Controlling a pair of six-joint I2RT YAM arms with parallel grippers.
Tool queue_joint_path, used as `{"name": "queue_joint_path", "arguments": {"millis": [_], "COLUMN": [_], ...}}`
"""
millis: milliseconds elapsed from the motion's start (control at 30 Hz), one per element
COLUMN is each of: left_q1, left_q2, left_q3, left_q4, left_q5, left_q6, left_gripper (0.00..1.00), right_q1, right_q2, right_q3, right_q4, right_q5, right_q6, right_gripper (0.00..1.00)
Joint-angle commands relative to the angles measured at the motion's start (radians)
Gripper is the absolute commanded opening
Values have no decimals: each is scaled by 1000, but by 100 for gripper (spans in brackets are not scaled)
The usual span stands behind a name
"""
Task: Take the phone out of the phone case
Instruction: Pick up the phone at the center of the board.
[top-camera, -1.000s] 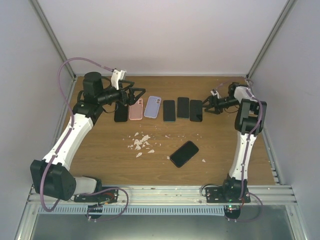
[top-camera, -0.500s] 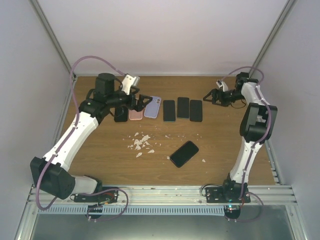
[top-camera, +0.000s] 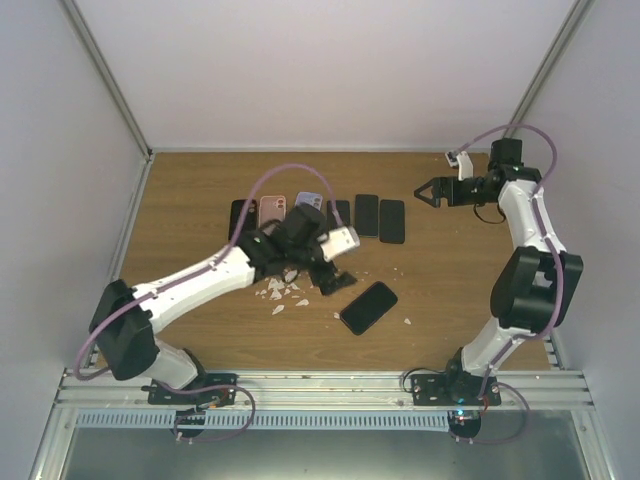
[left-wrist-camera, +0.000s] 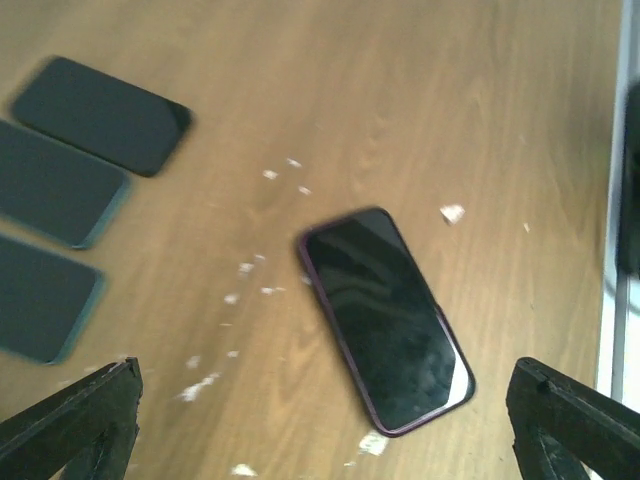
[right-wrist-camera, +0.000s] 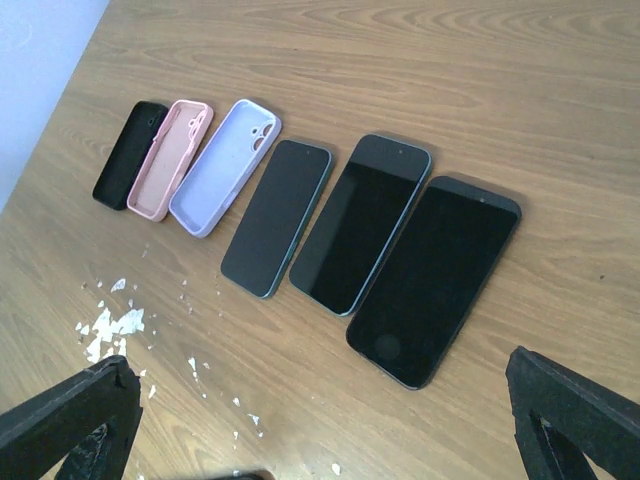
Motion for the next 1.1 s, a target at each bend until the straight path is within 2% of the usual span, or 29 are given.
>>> {"name": "queue_joint_path", "arguments": {"millis": [0, 200, 500, 767, 1067], "left_q1": [-143, -312, -408, -464, -428], "left_q2": [61, 158, 319, 407, 427], "left_q3": [-54, -78, -37, -44, -76], "left_q4": [90, 198, 262, 307, 303], "left_q5": [-141, -265, -383, -511, -567], "left_q6": [103, 147, 174, 162, 114], "left_gripper": [99, 99, 99, 99, 99], "right_q1": [-5, -10, -22, -28, -30], "right_q2": [-92, -138, -153, -147, -150], "right_q3": [-62, -132, -154, -152, -156], "right_q4": [88, 153, 188, 188, 190], "right_q5": [27, 40, 52, 45, 37], "right_q6": [28, 79, 99, 101, 99], "right_gripper": [100, 100, 100, 100, 100]}}
